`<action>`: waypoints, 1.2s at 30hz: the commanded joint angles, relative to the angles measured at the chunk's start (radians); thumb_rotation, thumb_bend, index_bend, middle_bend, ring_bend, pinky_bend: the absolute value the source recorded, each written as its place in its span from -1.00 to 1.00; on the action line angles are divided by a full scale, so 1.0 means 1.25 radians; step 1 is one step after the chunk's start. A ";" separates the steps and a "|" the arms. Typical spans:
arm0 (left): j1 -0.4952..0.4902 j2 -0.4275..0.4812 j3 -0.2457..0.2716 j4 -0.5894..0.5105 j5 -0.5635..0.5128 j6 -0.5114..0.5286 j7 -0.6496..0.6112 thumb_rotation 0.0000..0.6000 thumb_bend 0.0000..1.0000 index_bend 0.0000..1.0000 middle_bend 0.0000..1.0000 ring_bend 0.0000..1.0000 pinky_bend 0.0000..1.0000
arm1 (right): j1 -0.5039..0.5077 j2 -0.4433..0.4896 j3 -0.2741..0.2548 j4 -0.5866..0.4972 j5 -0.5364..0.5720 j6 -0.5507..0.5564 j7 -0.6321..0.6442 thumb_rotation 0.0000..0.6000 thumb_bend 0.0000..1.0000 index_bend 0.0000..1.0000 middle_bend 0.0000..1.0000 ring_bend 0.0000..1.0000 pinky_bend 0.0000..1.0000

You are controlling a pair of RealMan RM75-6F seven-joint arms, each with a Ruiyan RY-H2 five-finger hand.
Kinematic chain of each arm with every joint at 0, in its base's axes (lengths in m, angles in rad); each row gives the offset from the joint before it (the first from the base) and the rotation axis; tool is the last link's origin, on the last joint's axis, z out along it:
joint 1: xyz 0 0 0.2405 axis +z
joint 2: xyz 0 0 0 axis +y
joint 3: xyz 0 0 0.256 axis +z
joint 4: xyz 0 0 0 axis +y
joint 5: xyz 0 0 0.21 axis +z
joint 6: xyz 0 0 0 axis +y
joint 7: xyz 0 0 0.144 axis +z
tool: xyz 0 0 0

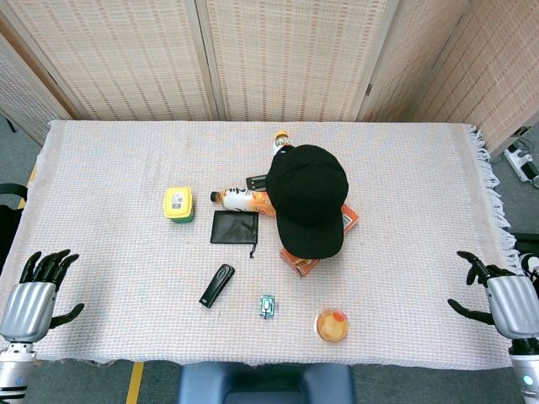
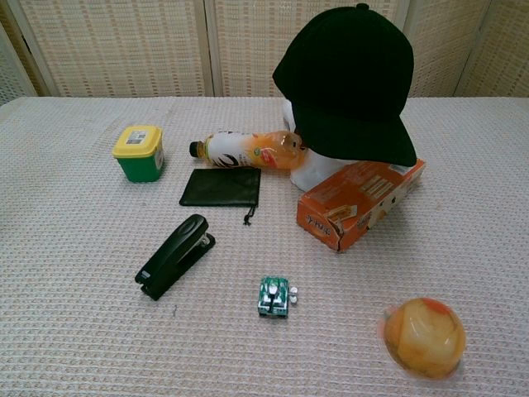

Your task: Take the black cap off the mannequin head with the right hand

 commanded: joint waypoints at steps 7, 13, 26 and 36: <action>0.004 0.001 0.006 0.005 0.008 0.008 -0.009 1.00 -0.58 -0.63 -0.68 -0.69 -0.81 | 0.003 -0.005 -0.007 -0.002 -0.013 -0.002 0.003 0.76 -1.00 -0.55 0.11 0.10 0.28; 0.014 0.009 0.011 -0.001 0.020 0.028 -0.022 1.00 -0.58 -0.63 -0.68 -0.69 -0.81 | 0.024 -0.027 -0.002 0.012 -0.050 0.004 0.010 0.84 -0.99 -0.44 0.30 0.30 0.47; 0.035 0.028 0.019 -0.009 0.031 0.058 -0.040 1.00 -0.58 -0.62 -0.68 -0.69 -0.81 | 0.183 -0.258 0.061 0.165 -0.143 -0.025 -0.020 1.00 -0.98 -0.23 0.91 0.97 1.00; 0.045 0.038 0.019 -0.008 0.025 0.064 -0.049 1.00 -0.58 -0.62 -0.68 -0.69 -0.81 | 0.283 -0.426 0.087 0.309 -0.140 -0.055 0.002 1.00 -0.98 -0.23 0.92 0.98 1.00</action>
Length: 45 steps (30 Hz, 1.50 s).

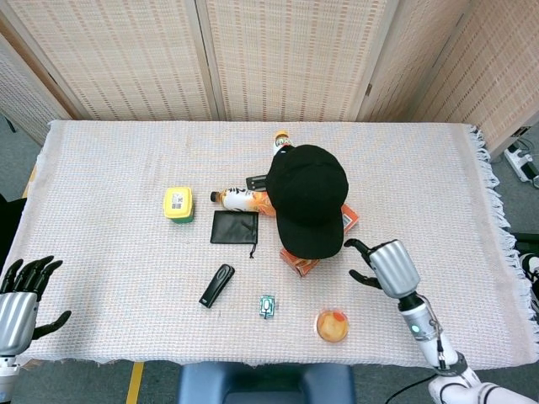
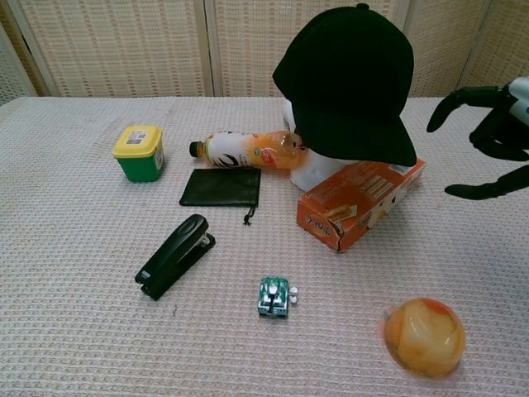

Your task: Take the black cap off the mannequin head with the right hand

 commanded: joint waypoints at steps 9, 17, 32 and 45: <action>0.006 0.008 -0.003 0.011 -0.004 0.006 -0.017 1.00 -0.58 -0.62 -0.68 -0.69 -0.81 | 0.073 -0.142 0.027 0.164 0.013 0.030 0.027 1.00 -0.93 -0.20 0.92 0.99 1.00; 0.008 0.010 -0.004 0.025 0.001 0.009 -0.045 1.00 -0.58 -0.62 -0.68 -0.69 -0.81 | 0.098 -0.178 0.026 0.232 0.026 0.046 0.051 1.00 -0.47 -0.14 0.93 0.99 1.00; 0.011 0.005 -0.004 0.047 0.020 0.022 -0.084 1.00 -0.58 -0.62 -0.68 -0.69 -0.81 | 0.094 -0.151 0.032 0.191 0.057 0.105 0.111 1.00 0.63 0.50 0.97 1.00 1.00; 0.013 0.006 -0.003 0.049 0.022 0.022 -0.086 1.00 -0.58 -0.62 -0.68 -0.69 -0.81 | 0.127 -0.096 0.142 0.030 0.164 0.077 0.140 1.00 0.76 0.54 0.99 1.00 1.00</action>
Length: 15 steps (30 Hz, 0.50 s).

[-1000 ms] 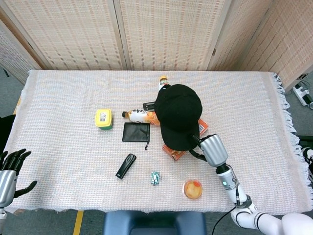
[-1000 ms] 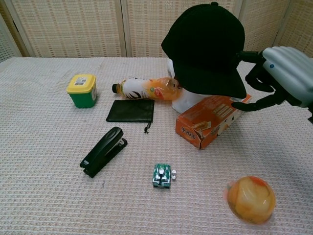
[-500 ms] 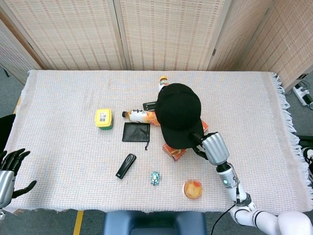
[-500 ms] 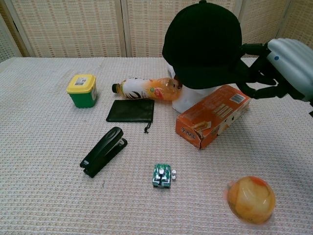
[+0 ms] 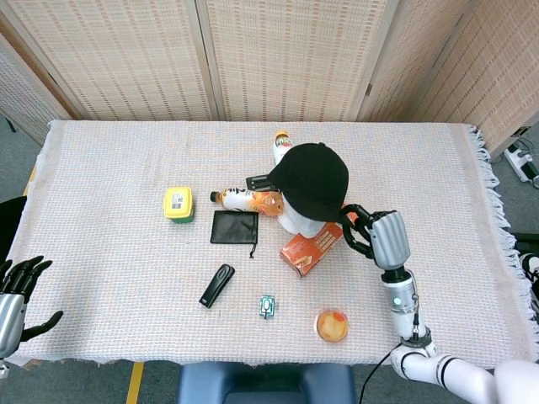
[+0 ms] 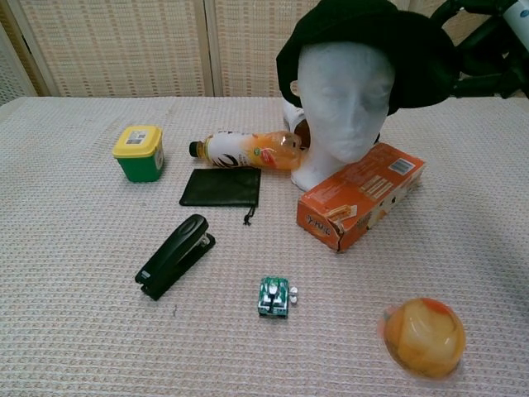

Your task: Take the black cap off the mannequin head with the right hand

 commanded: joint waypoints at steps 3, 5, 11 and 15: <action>0.001 0.000 0.001 0.000 -0.001 -0.001 0.001 1.00 -0.58 -0.62 -0.68 -0.69 -0.81 | 0.029 0.023 0.058 -0.050 0.049 -0.028 -0.013 1.00 0.78 0.54 0.99 1.00 1.00; 0.001 0.000 0.002 0.000 -0.001 -0.003 0.002 1.00 -0.58 -0.62 -0.68 -0.69 -0.81 | 0.039 0.029 0.073 -0.058 0.062 -0.037 -0.018 1.00 0.80 0.55 0.99 1.00 1.00; 0.000 -0.001 0.002 0.001 -0.002 -0.007 0.005 1.00 -0.58 -0.62 -0.68 -0.69 -0.81 | 0.067 0.052 0.114 -0.060 0.096 -0.068 -0.041 1.00 0.82 0.55 1.00 1.00 1.00; 0.000 0.000 0.003 0.000 -0.005 -0.012 0.007 1.00 -0.58 -0.62 -0.68 -0.69 -0.81 | 0.080 0.074 0.139 -0.048 0.130 -0.094 -0.051 1.00 0.83 0.56 1.00 1.00 1.00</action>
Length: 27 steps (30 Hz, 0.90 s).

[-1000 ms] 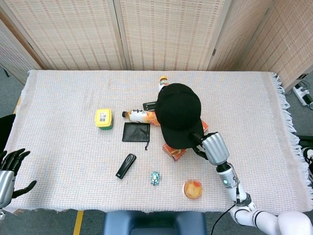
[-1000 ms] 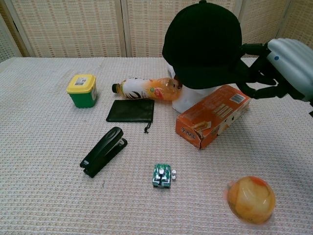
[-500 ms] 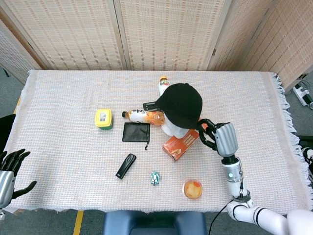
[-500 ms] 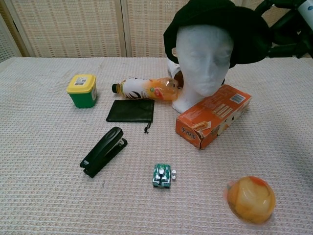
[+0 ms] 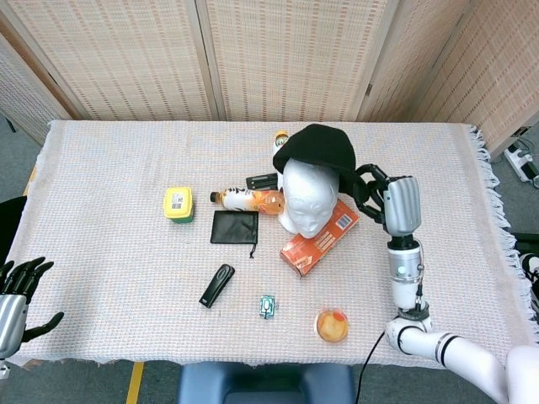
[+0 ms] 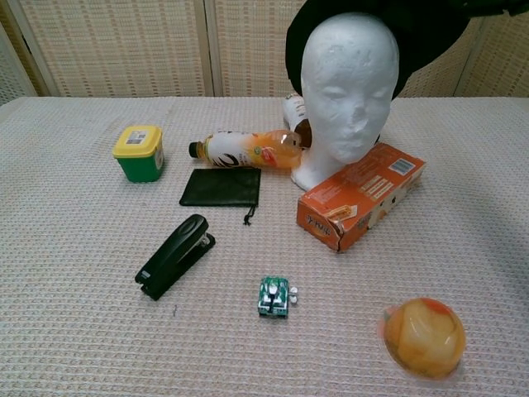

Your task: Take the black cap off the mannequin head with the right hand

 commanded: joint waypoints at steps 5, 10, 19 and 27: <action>-0.001 0.000 0.001 -0.001 0.002 -0.002 0.005 1.00 -0.58 -0.63 -0.68 -0.69 -0.81 | 0.016 0.042 0.027 0.034 0.046 -0.039 -0.017 1.00 0.83 0.56 1.00 1.00 1.00; -0.003 0.001 0.001 -0.006 0.001 -0.007 0.010 1.00 -0.58 -0.62 -0.68 -0.69 -0.81 | 0.003 0.084 0.015 0.053 0.053 -0.047 -0.027 1.00 0.84 0.56 1.00 1.00 1.00; -0.010 -0.002 0.002 -0.009 0.003 -0.018 0.018 1.00 -0.58 -0.63 -0.68 -0.69 -0.81 | -0.077 0.207 -0.046 -0.019 0.048 -0.056 -0.046 1.00 0.84 0.55 1.00 1.00 1.00; -0.013 -0.002 0.004 -0.012 0.002 -0.026 0.023 1.00 -0.58 -0.63 -0.68 -0.69 -0.81 | -0.149 0.340 -0.123 -0.163 0.040 -0.103 -0.064 1.00 0.84 0.57 1.00 1.00 1.00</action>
